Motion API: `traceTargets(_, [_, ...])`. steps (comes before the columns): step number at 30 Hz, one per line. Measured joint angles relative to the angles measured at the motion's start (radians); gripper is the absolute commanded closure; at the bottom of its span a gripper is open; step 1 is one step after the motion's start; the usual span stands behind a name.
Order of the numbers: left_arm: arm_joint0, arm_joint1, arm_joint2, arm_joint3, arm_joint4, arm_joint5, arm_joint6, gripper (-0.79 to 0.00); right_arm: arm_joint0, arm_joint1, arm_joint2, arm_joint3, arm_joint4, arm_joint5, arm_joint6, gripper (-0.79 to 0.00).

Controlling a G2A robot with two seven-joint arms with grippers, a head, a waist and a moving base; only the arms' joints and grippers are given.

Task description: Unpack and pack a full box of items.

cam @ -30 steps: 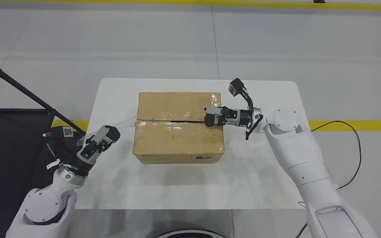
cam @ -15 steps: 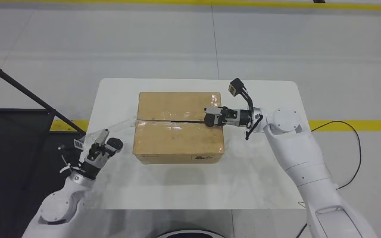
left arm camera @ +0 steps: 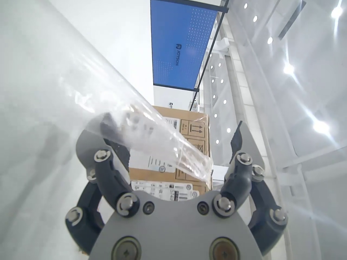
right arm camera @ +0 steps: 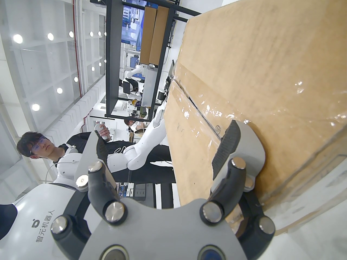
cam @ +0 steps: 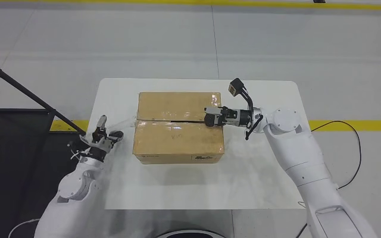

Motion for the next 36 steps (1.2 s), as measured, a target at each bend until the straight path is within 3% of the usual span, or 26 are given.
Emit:
traceTargets(5, [0.003, -0.005, -0.022, -0.022, 0.001, -0.041, 0.052, -0.785, 0.000, 0.000, 0.000, 0.000, 0.000, 0.000, 0.000, -0.785])
traceTargets(14, [0.077, -0.006, -0.108, -0.221, 0.107, -0.084, 0.158, -0.785, 0.000, 0.000, 0.000, 0.000, 0.000, 0.000, 0.000, -0.785])
traceTargets(24, [0.086, -0.011, -0.140, -0.412, 0.211, -0.036, 0.204, -0.785, -0.026, 0.005, 0.010, -0.054, -0.017, -0.002, -0.036, -0.785])
traceTargets(36, [0.073, -0.022, -0.113, -0.510, 0.269, 0.016, 0.204, -0.785, -0.090, 0.034, 0.081, -0.199, -0.033, -0.002, -0.036, -0.785])
